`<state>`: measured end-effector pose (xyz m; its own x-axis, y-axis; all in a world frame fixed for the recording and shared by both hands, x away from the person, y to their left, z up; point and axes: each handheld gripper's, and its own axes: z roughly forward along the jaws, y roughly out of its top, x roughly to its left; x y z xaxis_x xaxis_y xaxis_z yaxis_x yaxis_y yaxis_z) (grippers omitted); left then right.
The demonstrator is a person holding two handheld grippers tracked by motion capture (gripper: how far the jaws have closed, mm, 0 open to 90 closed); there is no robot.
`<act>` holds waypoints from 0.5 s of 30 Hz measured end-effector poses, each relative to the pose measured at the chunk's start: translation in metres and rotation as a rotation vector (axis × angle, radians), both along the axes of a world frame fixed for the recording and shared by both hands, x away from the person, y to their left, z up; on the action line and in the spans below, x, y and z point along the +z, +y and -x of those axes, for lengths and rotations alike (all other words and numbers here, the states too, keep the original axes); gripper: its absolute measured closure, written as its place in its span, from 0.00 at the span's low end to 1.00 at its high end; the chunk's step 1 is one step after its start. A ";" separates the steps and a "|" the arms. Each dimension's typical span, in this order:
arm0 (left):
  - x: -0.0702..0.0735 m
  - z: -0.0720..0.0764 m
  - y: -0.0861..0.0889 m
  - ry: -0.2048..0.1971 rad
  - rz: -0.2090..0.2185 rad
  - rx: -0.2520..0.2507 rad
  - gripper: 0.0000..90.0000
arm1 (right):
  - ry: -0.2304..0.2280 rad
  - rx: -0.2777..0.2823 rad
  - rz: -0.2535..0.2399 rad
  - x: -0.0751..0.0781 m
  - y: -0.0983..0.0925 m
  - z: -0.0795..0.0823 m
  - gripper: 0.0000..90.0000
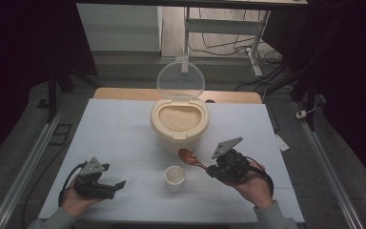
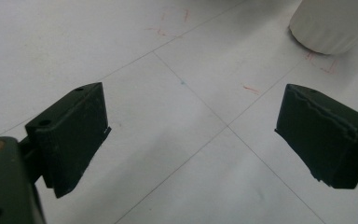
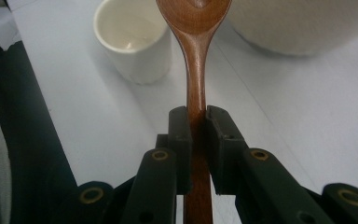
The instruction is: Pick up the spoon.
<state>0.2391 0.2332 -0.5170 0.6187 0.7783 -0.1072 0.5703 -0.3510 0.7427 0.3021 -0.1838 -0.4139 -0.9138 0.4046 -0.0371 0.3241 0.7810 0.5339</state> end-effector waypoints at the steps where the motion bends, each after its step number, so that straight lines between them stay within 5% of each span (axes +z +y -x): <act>1: 0.000 0.000 0.000 0.000 0.000 -0.001 0.10 | 0.000 0.011 0.002 0.001 0.003 0.000 0.90; 15: 0.000 0.000 0.000 0.001 -0.002 -0.004 0.10 | -0.032 0.113 0.040 -0.001 0.033 0.000 0.90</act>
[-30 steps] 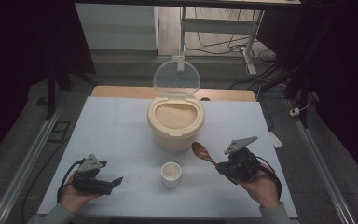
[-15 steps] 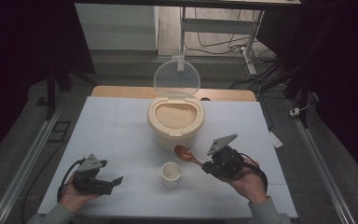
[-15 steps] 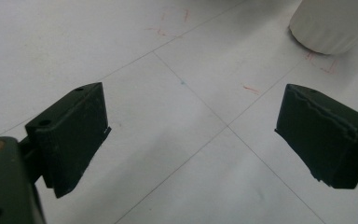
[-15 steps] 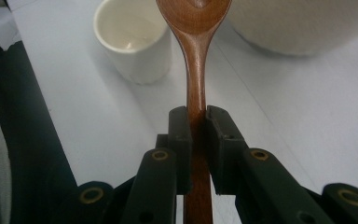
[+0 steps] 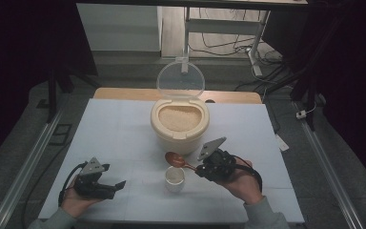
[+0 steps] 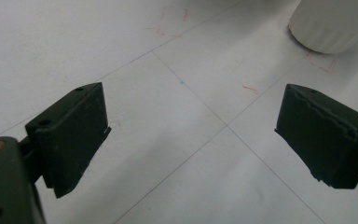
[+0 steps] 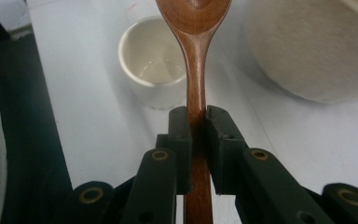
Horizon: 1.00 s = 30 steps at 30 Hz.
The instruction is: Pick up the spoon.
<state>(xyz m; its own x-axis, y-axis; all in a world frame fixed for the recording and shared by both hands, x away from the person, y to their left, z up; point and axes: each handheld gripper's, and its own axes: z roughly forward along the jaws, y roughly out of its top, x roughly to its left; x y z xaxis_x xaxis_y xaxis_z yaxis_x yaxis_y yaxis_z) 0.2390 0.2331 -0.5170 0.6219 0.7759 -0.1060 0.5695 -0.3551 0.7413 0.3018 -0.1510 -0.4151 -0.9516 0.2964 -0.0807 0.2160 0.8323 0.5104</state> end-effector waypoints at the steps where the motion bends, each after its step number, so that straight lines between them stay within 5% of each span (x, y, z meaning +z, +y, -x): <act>1: 0.000 0.000 0.000 0.000 0.000 -0.001 0.10 | -0.002 0.016 0.011 -0.002 0.003 0.001 0.90; 18: 0.003 0.002 -0.001 -0.009 0.008 -0.013 0.11 | -0.018 0.076 0.036 -0.009 0.015 0.005 0.90; 30: 0.030 0.008 -0.018 -0.080 -0.004 -0.105 0.14 | -0.035 0.095 0.039 -0.010 0.018 0.007 0.90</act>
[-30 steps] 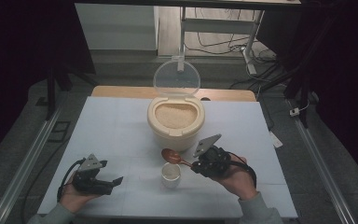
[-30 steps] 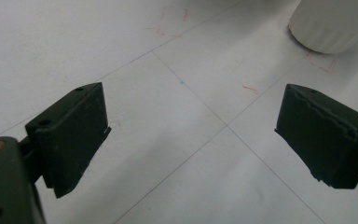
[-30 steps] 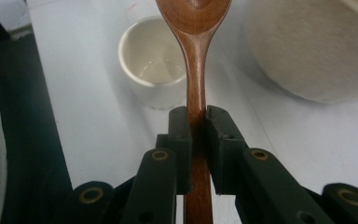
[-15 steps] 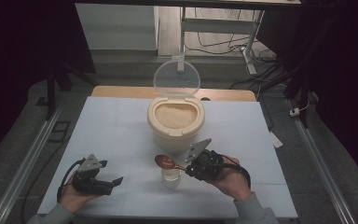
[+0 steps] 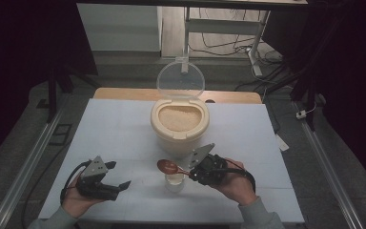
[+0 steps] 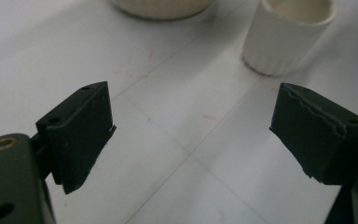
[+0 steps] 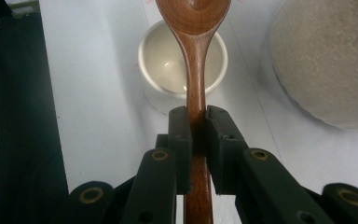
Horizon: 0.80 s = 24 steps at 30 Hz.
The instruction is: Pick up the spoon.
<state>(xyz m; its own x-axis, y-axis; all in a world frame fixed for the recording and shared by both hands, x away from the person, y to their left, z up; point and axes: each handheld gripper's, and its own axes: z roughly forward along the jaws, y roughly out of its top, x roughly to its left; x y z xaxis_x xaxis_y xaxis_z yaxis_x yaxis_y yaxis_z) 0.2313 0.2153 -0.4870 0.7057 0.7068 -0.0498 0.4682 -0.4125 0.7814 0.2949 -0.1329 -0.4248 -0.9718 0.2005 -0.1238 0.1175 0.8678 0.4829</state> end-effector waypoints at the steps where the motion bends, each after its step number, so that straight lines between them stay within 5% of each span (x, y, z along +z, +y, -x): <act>1: 0.003 0.000 -0.002 -0.003 0.001 -0.011 0.14 | 0.000 0.000 0.000 0.000 0.000 0.000 0.90; 9: 0.033 -0.001 -0.025 -0.069 -0.023 -0.067 0.16 | -0.005 0.007 0.009 -0.002 0.003 0.000 0.90; 16: 0.058 -0.005 -0.058 -0.134 -0.093 -0.144 0.18 | -0.015 0.015 0.007 -0.001 0.005 0.002 0.90; 24: 0.068 -0.016 -0.090 -0.134 -0.146 -0.244 0.23 | -0.021 0.023 0.001 -0.001 0.007 0.004 0.90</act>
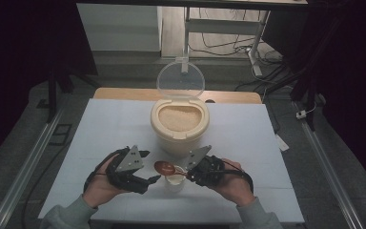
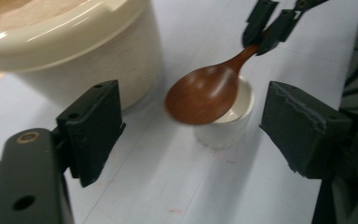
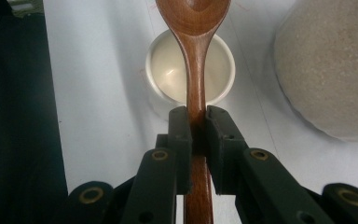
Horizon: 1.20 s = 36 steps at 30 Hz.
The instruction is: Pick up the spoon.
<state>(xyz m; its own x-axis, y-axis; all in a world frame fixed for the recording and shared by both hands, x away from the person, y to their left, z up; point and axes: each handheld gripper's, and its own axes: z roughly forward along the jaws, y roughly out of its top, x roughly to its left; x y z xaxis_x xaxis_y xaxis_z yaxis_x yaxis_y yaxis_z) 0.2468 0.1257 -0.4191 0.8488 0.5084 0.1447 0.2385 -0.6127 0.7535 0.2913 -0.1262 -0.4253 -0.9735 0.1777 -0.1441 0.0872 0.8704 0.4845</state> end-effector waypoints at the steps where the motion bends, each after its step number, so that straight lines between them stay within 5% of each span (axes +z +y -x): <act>1: 0.001 -0.001 -0.003 -0.001 -0.007 -0.008 0.24 | 0.001 -0.001 0.003 0.000 0.000 0.000 0.90; 12: 0.004 -0.011 -0.033 0.001 -0.104 -0.099 0.34 | -0.041 0.042 -0.009 0.005 0.009 0.005 0.90; 22: 0.001 -0.019 -0.054 0.059 -0.211 -0.192 0.48 | -0.055 0.071 -0.011 0.005 0.014 0.010 0.90; 23: -0.001 -0.020 -0.056 0.063 -0.221 -0.199 0.49 | -0.049 0.082 -0.009 0.006 0.014 0.010 0.90; 24: -0.001 -0.020 -0.057 0.066 -0.232 -0.206 0.51 | -0.045 0.104 0.065 0.011 0.015 0.010 0.90; 25: -0.002 -0.021 -0.058 0.070 -0.240 -0.211 0.53 | -0.037 0.111 0.040 0.009 0.015 0.010 0.90; 29: -0.006 -0.020 -0.062 0.074 -0.247 -0.226 0.59 | -0.036 0.135 0.066 0.011 0.016 0.012 0.90; 30: -0.008 -0.019 -0.064 0.072 -0.241 -0.224 0.61 | -0.043 0.143 0.065 0.012 0.017 0.012 0.90; 31: -0.002 -0.024 -0.062 0.040 -0.357 -0.269 0.61 | -0.043 0.143 0.065 0.012 0.017 0.012 0.90; 32: -0.008 -0.020 -0.066 0.042 -0.315 -0.246 0.64 | -0.104 0.100 0.066 0.013 0.017 0.017 0.90; 33: -0.008 -0.020 -0.066 0.042 -0.315 -0.246 0.67 | -0.104 0.100 0.066 0.013 0.017 0.017 0.90; 34: -0.010 -0.019 -0.067 0.039 -0.307 -0.238 0.67 | -0.045 0.148 0.060 0.012 0.017 0.014 0.90; 35: -0.008 -0.021 -0.066 0.020 -0.364 -0.263 0.69 | -0.048 0.154 0.061 0.012 0.017 0.014 0.90; 36: -0.009 -0.020 -0.067 0.013 -0.369 -0.267 0.72 | -0.060 0.158 0.056 0.012 0.017 0.014 0.90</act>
<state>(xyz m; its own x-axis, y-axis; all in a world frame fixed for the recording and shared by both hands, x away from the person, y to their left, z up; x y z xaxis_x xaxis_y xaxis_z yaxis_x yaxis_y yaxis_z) 0.2673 0.0587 -0.4279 0.9461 0.1881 0.2638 0.0439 -0.8811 0.4708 0.2771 -0.1090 -0.4131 -0.9779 0.0135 -0.2085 -0.0803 0.8969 0.4348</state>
